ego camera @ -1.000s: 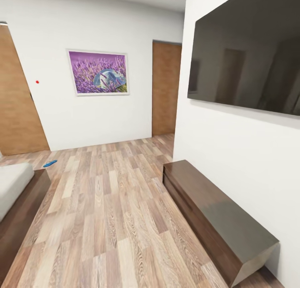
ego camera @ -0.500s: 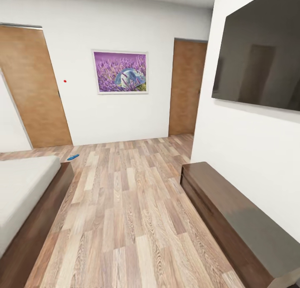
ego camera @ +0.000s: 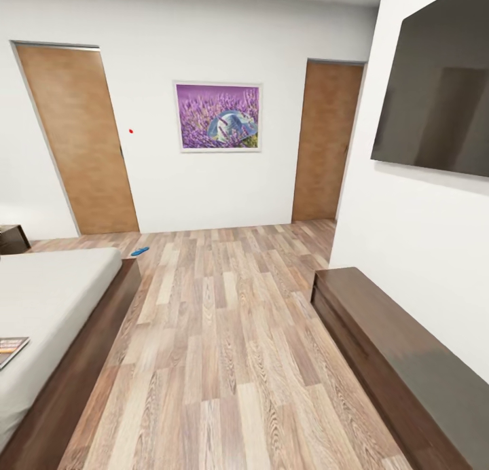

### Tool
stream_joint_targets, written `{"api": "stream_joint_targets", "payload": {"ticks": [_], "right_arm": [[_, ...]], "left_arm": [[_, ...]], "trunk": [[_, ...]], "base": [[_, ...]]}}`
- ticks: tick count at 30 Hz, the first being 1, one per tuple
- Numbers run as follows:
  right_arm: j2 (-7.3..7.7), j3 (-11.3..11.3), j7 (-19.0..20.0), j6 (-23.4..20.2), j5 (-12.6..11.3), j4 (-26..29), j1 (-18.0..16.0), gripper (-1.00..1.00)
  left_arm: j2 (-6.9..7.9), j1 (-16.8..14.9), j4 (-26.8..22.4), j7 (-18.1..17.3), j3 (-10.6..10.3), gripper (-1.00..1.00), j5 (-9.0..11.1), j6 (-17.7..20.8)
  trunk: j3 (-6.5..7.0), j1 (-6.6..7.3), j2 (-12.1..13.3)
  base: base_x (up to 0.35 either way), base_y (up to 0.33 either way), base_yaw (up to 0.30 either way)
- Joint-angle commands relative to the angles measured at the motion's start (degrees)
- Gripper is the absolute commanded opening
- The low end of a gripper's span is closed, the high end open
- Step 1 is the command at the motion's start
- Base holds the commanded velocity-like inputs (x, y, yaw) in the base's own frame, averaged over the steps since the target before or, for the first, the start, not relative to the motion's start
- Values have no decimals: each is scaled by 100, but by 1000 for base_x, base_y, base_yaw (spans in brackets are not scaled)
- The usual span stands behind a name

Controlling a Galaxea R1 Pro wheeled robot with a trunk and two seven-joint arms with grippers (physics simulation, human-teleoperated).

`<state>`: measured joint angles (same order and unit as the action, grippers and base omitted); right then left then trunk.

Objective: In the bedroom, move the book from the bed onto either nightstand, and place the two sandals side by side next to the bed.

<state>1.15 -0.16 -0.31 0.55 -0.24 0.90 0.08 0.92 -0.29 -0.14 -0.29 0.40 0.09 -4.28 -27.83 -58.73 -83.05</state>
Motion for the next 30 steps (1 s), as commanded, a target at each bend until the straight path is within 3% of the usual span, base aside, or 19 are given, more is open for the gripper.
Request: {"api": "stream_joint_targets", "payload": {"ticks": [1,20,30], "right_arm": [[0,-1,-3,6,-3,6,1,100],[0,-2,-2,6,-3,6,1,100],[-8,-2,-4,6,-3,6,1,100]], "left_arm": [[1,-2,5,-4,4,100,1,-20],[3,-2,5,-6,4,100,0,-20],[4,0,5,-7,4,100,0,-20]], "trunk": [[-5,0,-3],[-8,0,-3],[-23,0,-3]], "base": [[0,5,33],[11,65,12],[4,19,191]]}}
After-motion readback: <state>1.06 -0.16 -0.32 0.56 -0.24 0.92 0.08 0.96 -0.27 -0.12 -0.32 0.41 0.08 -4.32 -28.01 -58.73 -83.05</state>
